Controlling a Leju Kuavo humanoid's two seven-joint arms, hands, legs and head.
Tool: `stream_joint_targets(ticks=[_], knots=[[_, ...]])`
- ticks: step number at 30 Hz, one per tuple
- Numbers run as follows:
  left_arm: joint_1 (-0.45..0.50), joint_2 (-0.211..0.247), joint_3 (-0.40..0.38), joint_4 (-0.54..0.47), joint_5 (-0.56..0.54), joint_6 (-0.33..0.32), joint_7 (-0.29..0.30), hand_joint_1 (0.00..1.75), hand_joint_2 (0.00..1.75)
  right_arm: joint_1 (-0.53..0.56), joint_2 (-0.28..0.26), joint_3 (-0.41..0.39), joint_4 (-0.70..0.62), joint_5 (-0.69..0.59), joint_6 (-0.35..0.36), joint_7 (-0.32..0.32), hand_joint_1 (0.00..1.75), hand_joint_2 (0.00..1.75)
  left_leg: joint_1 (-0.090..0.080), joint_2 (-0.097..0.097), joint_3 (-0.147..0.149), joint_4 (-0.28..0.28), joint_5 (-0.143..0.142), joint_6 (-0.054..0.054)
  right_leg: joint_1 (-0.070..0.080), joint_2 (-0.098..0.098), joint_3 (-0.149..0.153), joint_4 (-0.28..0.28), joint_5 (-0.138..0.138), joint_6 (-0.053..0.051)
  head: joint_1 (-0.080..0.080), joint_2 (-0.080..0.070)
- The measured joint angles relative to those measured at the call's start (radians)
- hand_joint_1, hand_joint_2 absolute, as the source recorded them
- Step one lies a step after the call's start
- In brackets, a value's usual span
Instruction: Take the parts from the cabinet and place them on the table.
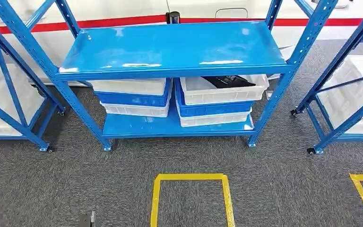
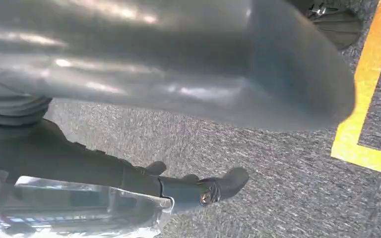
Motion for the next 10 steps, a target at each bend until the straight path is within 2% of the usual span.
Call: stream_joint_targets(ticks=[1,2,3,4,6,7,8,10], knots=[[0.002,0.0,0.0,0.0,0.0,0.003,0.001,0.0,0.0,0.001,-0.001,-0.001,0.0,0.0,0.0,0.0,0.0,0.0,0.004,0.0,-0.047,0.055,-0.035,-0.005,0.0,0.0,0.005,0.0,-0.005,0.001,0.0,0.0],[0.003,0.0,0.0,0.0,0.0,0.004,0.004,0.0,0.0,0.002,-0.001,-0.002,0.0,0.0,0.0,0.0,0.0,0.0,0.007,0.001,-0.074,0.071,-0.046,-0.008,-0.001,0.002,0.012,0.0,-0.012,0.003,0.0,0.0],[0.003,0.0,0.0,0.0,0.0,0.005,0.008,0.0,0.0,0.002,-0.002,-0.002,0.0,0.001,0.0,0.0,0.0,0.0,0.009,0.003,-0.082,0.048,-0.029,-0.007,-0.001,0.003,0.019,0.0,-0.019,0.004,-0.002,0.0],[0.002,0.0,0.0,0.0,0.002,0.008,0.017,0.0,0.0,0.003,-0.001,-0.002,0.0,0.003,0.0,0.0,0.0,0.0,0.009,0.004,-0.07,-0.008,0.016,-0.004,-0.001,0.005,0.029,0.0,-0.025,0.005,-0.001,0.0],[0.002,0.0,0.0,0.0,0.002,0.02,0.037,0.0,0.0,0.001,0.0,-0.002,0.0,0.003,0.0,0.001,0.0,0.0,0.006,0.005,-0.007,-0.184,0.152,0.011,-0.001,0.005,0.05,-0.002,-0.04,0.011,-0.002,0.0],[0.003,0.001,0.0,0.0,0.003,0.023,0.04,0.0,0.0,0.0,0.001,-0.002,0.0,0.003,0.0,0.001,0.0,0.0,0.0,0.004,0.006,-0.232,0.177,0.019,0.001,0.006,0.061,-0.002,-0.046,0.015,-0.001,0.0],[0.001,0.002,0.0,0.0,0.003,0.024,0.043,0.0,0.0,0.0,0.001,-0.002,0.0,0.003,0.0,0.002,0.0,0.0,-0.005,0.004,0.006,-0.224,0.135,0.024,0.004,0.008,0.05,-0.007,-0.053,0.024,-0.002,0.0],[0.001,0.002,0.0,0.0,0.004,0.041,0.064,0.0,0.0,-0.002,0.002,-0.002,0.0,0.007,0.0,0.003,0.0,0.0,-0.008,0.0,0.014,-0.23,0.136,0.028,0.005,0.006,0.064,-0.022,-0.062,0.035,0.0,0.0]])
